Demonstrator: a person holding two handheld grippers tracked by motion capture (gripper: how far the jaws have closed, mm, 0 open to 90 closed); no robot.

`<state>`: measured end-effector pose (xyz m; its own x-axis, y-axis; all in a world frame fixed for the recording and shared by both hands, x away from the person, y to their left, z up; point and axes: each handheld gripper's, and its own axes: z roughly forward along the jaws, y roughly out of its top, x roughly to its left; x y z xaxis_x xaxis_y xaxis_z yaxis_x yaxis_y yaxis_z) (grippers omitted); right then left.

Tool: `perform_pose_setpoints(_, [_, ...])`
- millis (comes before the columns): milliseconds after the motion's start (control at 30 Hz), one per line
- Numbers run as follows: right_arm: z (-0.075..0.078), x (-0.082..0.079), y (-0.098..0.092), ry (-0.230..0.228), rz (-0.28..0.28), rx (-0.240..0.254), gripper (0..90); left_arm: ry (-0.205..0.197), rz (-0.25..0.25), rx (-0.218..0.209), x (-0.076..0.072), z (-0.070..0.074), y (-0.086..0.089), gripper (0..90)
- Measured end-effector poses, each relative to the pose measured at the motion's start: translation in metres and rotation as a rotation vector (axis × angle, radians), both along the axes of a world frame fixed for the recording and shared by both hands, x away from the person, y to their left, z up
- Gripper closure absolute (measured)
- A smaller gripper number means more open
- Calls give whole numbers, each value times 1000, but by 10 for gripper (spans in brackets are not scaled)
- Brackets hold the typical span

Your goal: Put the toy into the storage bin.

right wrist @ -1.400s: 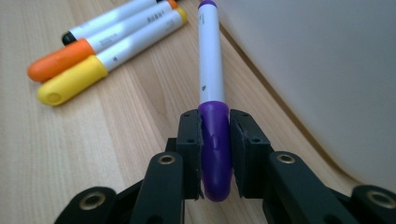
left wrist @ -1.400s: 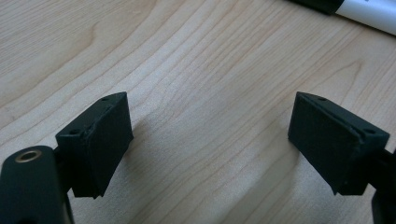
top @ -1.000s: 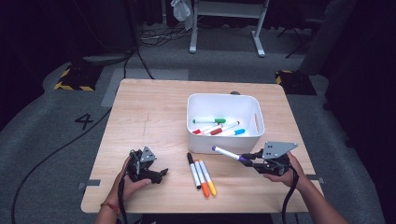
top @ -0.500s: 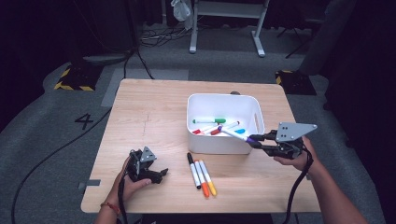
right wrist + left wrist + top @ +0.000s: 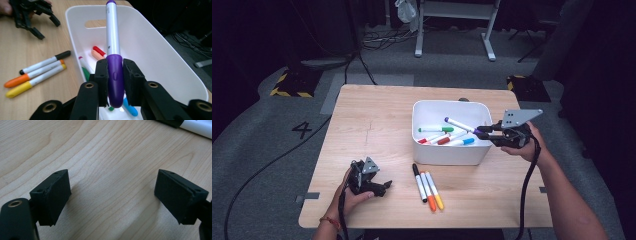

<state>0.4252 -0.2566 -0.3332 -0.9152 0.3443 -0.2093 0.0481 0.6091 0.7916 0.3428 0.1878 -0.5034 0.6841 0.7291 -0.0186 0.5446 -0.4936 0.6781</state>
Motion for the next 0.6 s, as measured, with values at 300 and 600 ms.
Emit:
perform_pose_setpoints(300, [-10, 31, 8, 68, -5, -35, 753, 0, 0, 1, 0, 0, 0, 137])
perform_pose_setpoints(600, [-25, 44, 28, 136, 50, -164, 752, 0, 0, 0, 0, 0, 0, 137])
